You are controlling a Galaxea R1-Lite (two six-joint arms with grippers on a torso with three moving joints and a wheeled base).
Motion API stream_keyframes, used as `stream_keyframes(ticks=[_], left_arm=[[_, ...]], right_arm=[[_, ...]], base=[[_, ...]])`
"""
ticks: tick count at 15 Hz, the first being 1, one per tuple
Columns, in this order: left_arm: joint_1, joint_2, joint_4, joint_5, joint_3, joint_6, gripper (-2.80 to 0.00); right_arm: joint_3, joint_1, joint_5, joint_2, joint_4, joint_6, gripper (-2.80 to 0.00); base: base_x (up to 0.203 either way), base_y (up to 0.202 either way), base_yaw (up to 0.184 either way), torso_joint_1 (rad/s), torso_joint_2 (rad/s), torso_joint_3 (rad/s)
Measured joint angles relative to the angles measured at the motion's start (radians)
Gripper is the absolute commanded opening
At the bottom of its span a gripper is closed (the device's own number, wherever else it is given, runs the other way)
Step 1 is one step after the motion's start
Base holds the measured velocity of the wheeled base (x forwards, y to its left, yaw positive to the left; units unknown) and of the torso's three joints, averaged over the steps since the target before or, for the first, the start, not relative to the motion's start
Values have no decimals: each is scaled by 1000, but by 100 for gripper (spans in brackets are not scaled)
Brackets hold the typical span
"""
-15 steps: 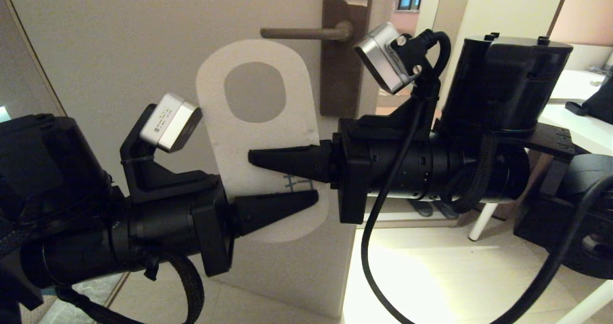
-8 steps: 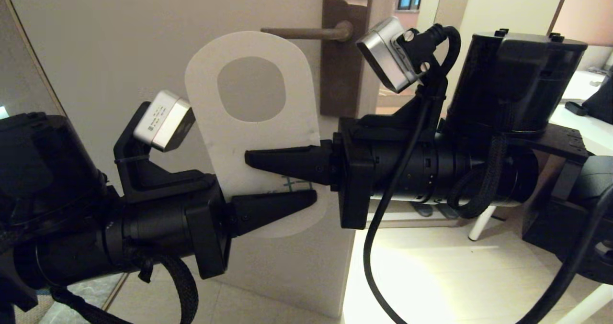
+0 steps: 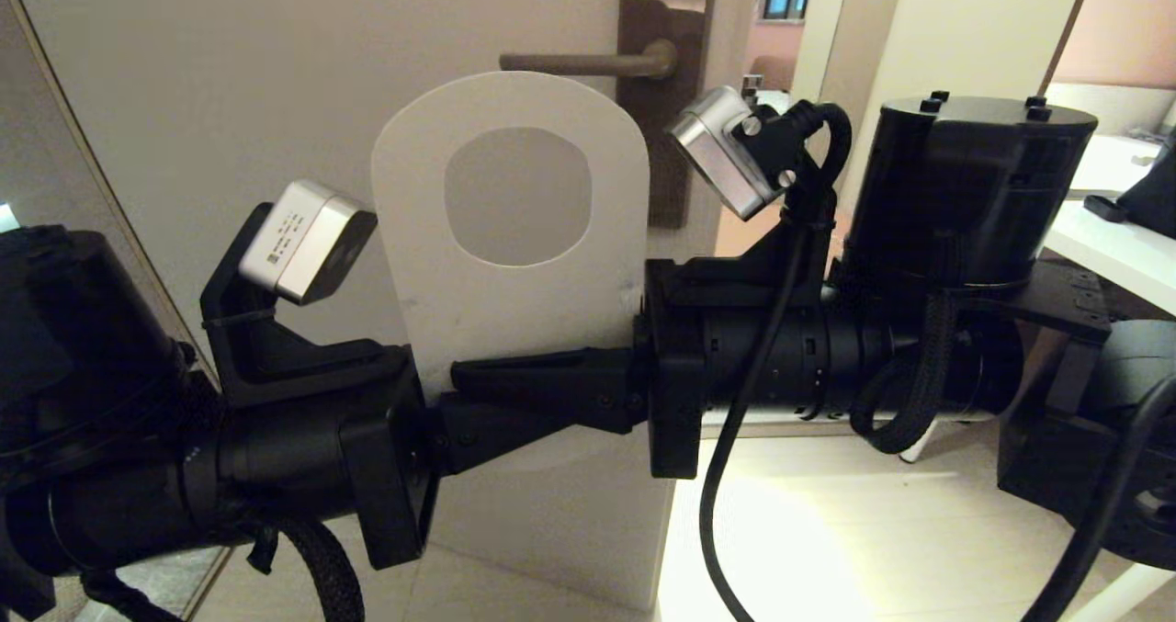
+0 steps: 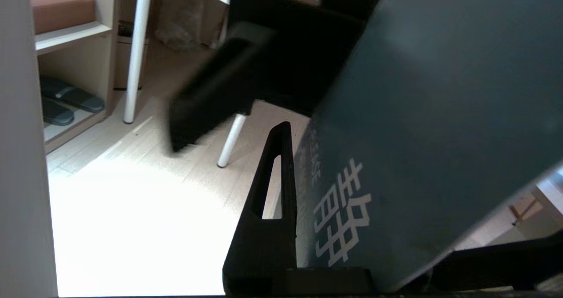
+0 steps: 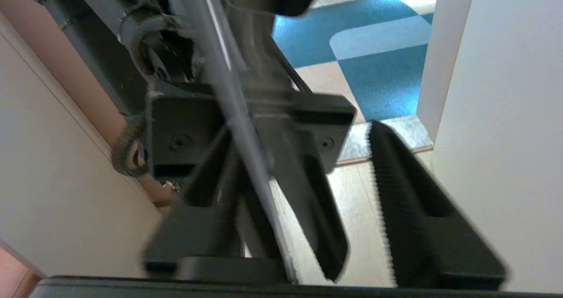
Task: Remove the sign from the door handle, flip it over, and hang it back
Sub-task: Hand it to the other hand
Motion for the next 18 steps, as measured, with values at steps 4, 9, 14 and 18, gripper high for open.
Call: stream_keyframes(ticks=[4, 9, 14, 18], left_arm=[[1, -10, 2, 1, 19, 0, -280], [2, -33, 3, 3, 57, -1, -280], [17, -40, 5, 6, 77, -2, -280], [44, -45, 5, 6, 95, -2, -280]], right_arm=[[18, -4, 1, -9, -2, 0, 0], [20, -9, -17, -15, -3, 1, 0], [19, -23, -23, -29, -3, 7, 0], [19, -35, -22, -53, -1, 11, 0]], base=[[0, 0, 0, 0, 0, 0], [0, 0, 0, 0, 0, 0], [0, 0, 0, 0, 0, 0], [0, 0, 0, 0, 0, 0]])
